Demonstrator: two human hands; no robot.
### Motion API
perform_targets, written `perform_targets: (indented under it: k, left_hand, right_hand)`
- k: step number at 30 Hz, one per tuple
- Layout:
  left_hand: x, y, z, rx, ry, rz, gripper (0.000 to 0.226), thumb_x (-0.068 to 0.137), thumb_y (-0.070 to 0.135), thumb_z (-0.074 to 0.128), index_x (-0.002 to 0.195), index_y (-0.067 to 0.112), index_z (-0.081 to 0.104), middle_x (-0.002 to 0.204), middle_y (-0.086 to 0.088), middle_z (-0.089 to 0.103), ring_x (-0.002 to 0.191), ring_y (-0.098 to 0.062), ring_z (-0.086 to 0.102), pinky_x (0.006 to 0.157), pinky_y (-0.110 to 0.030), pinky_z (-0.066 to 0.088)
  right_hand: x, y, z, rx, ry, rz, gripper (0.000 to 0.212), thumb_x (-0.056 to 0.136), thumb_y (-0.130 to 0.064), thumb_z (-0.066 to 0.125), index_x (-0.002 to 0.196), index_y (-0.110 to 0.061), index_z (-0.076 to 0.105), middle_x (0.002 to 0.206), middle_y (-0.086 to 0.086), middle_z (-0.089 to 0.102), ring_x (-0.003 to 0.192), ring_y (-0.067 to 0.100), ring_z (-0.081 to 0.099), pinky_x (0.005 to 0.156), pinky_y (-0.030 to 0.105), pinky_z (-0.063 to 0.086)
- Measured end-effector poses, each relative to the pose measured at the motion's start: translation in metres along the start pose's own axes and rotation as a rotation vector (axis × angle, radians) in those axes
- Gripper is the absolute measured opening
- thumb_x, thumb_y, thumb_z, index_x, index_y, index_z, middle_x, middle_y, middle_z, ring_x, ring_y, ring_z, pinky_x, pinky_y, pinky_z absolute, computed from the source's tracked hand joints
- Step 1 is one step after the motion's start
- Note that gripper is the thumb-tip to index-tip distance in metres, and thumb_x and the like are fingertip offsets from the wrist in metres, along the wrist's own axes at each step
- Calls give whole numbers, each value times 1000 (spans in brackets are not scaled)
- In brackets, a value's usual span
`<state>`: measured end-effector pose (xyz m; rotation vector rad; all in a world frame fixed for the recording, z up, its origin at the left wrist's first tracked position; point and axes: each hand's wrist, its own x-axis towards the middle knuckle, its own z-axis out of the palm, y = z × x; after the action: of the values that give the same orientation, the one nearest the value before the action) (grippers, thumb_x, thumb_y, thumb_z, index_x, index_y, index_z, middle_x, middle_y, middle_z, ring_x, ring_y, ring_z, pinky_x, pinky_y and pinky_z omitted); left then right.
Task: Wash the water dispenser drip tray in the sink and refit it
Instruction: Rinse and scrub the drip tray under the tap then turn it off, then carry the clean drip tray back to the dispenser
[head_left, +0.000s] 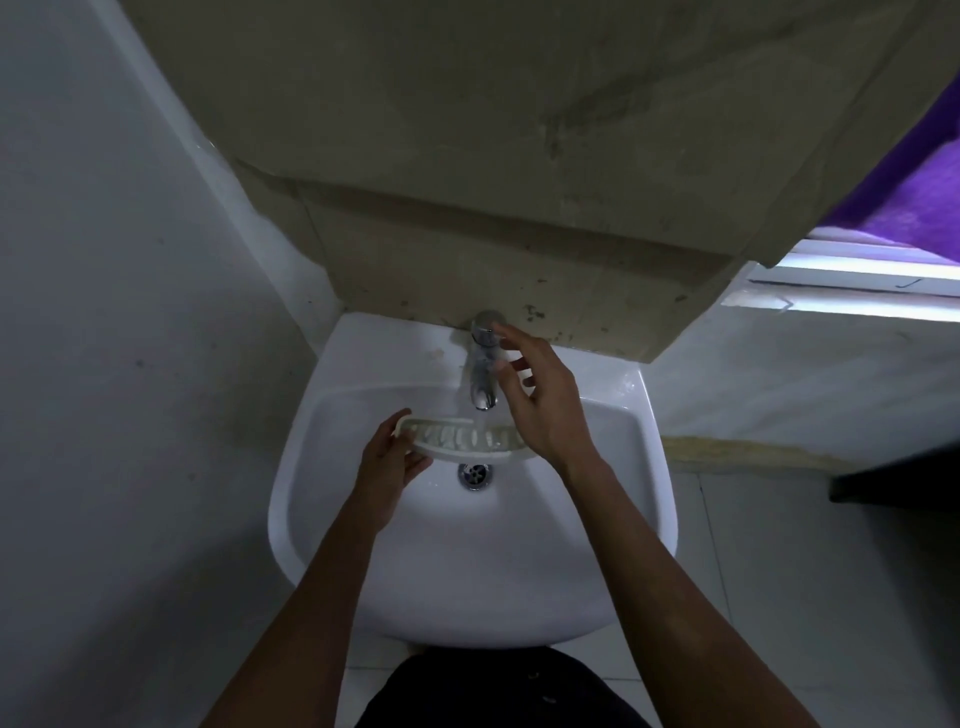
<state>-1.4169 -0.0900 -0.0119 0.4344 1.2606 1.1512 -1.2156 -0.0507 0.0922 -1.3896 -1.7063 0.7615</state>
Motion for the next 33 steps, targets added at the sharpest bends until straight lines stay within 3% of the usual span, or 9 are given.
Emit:
perform_targets:
  k: [7,12,16,21,24,29,33]
  left_hand:
    - [-2,1,1,-21,7,0,36,100,9,44,135,16,48,117,-6,60,101,-20,62,76,-24,58]
    - [-2,3,2,-34,-15,8,35,100,9,44,134,17,48,113,-2,62,101,-19,62,78,-24,58]
    - [-3,5,1,-34,-23,7,33,100,10,44,132,19,48,113,0,62,102,-20,62,78,-25,57]
    - [-5,6,-1,-43,-6,-9,33,100,10,45,131,20,50,111,0,63,99,-19,63,78,-26,58]
    - [-6,5,-2,-45,-4,-20,33,99,10,46,131,19,51,111,0,63,100,-21,63,83,-30,55]
    - [-9,8,-1,-65,0,-34,33,99,11,48,130,20,52,111,0,65,99,-20,64,85,-32,53]
    - [-11,11,-1,-61,-29,-24,32,99,12,48,130,20,51,110,0,65,98,-21,65,79,-27,57]
  right_hand:
    - [-4,7,2,-117,-41,-48,22,100,-26,51,118,-32,63,121,-14,60,94,2,61,80,32,54]
    - [-18,14,1,-61,-6,-23,36,97,-17,52,128,-33,59,123,-11,58,92,0,60,76,24,52]
    - [-31,40,-2,-92,69,95,36,94,-15,54,126,-31,56,117,-8,59,104,10,56,83,35,51]
    - [-51,77,-7,-155,-98,200,49,84,-18,63,132,-27,59,135,2,57,123,25,52,103,44,45]
    - [-57,81,-7,-84,-180,248,54,81,-24,63,135,-26,56,130,3,58,118,23,57,98,43,50]
    - [-61,91,-8,-63,-206,243,61,83,-14,73,139,-26,52,131,3,54,116,17,56,98,33,50]
    - [-61,94,-10,-45,-219,197,58,85,-15,75,138,-23,52,127,2,60,109,13,60,92,26,53]
